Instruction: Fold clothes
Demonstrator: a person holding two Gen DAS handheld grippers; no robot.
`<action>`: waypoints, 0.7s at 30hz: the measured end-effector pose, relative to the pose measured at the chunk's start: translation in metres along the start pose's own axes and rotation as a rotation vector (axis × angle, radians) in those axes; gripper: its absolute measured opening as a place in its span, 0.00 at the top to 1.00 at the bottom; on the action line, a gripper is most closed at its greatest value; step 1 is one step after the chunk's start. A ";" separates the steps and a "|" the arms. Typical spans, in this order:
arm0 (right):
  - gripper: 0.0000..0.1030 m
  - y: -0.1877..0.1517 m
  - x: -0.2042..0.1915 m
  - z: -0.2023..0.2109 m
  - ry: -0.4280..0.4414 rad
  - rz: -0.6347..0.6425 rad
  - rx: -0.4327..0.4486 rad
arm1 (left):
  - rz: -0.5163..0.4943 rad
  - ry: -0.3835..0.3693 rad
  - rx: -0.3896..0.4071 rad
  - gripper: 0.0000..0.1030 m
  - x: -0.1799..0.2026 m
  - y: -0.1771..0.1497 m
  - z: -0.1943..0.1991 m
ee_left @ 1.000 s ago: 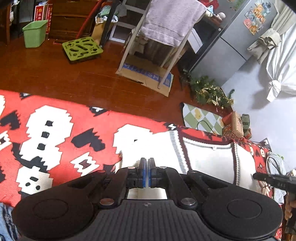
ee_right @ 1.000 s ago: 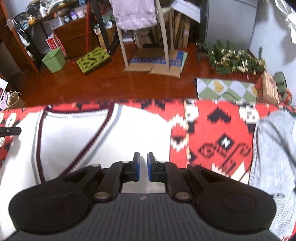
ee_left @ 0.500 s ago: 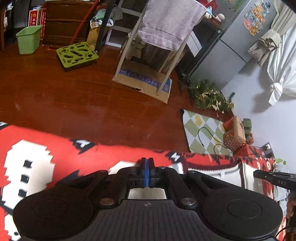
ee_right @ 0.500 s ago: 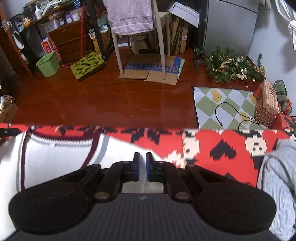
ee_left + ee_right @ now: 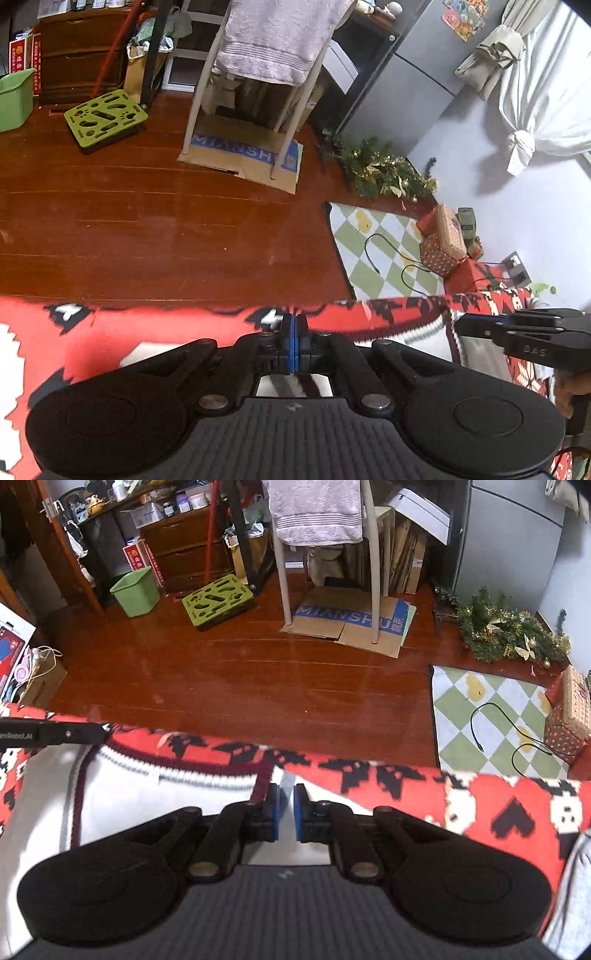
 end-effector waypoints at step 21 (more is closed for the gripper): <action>0.91 -0.121 0.010 0.113 -0.039 -0.123 -0.011 | 0.186 0.083 0.013 0.99 -0.022 -0.111 0.120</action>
Point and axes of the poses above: each gripper's, at about its wrist camera, not at the fingertips, and z roughly against the way its jaws point, x to its right, y to its top, the point moved 7 cm from there along -z, roughly the way its jaws point, and after that the axes turned 1 degree about -z, right-handed, at the moved point
